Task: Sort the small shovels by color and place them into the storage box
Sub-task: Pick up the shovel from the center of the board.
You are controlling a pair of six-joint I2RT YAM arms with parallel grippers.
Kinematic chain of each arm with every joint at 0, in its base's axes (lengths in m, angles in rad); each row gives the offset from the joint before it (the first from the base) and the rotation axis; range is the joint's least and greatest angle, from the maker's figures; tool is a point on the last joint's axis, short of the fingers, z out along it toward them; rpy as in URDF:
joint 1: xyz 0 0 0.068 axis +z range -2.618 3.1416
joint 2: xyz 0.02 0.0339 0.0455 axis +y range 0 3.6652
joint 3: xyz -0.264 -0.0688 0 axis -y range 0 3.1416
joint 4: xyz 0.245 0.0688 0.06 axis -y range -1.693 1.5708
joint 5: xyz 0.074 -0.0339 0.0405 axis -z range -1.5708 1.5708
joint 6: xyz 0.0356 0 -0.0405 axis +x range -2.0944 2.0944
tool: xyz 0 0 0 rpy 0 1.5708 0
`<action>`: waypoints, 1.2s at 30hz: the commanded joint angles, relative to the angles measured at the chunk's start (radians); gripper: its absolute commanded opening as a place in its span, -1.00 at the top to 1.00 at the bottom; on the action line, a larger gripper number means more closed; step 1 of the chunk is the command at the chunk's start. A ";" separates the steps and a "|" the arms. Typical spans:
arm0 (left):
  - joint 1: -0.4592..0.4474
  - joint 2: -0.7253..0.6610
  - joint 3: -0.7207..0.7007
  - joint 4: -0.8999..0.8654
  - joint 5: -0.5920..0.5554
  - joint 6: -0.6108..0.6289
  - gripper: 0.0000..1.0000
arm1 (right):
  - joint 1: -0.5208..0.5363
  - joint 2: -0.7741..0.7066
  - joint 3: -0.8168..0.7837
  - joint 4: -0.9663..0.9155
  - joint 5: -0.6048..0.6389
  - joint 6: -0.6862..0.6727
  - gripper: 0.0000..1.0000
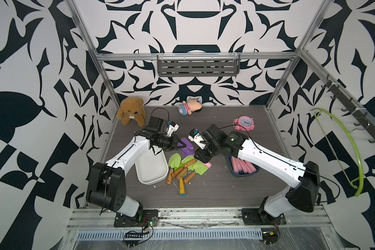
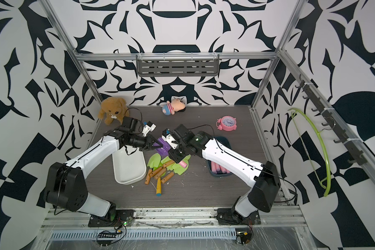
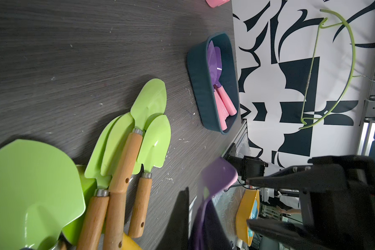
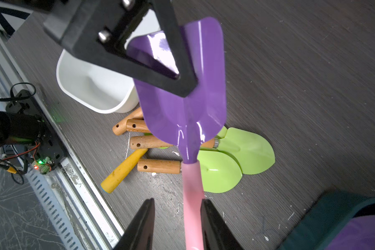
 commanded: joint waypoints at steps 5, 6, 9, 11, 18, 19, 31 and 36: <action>-0.014 0.014 -0.009 0.010 0.014 -0.010 1.00 | 0.019 0.066 0.092 -0.094 0.042 -0.054 0.21; -0.014 0.014 -0.008 0.010 0.018 -0.010 1.00 | 0.021 0.074 0.098 -0.098 0.044 -0.056 0.20; -0.016 0.018 -0.007 0.011 0.034 -0.016 1.00 | 0.024 0.095 0.113 -0.109 0.062 -0.064 0.21; -0.018 0.018 -0.008 0.014 0.044 -0.019 1.00 | 0.025 0.109 0.126 -0.124 0.093 -0.069 0.23; -0.021 0.018 -0.008 0.021 0.067 -0.026 1.00 | 0.028 0.144 0.155 -0.174 0.196 -0.086 0.25; -0.022 0.018 -0.008 0.021 0.067 -0.027 1.00 | 0.029 0.144 0.157 -0.179 0.207 -0.086 0.24; -0.034 0.025 -0.007 0.025 0.114 -0.025 1.00 | 0.029 0.162 0.163 -0.220 0.246 -0.085 0.37; -0.047 0.036 -0.002 0.024 0.129 -0.025 1.00 | 0.029 0.163 0.160 -0.235 0.256 -0.079 0.47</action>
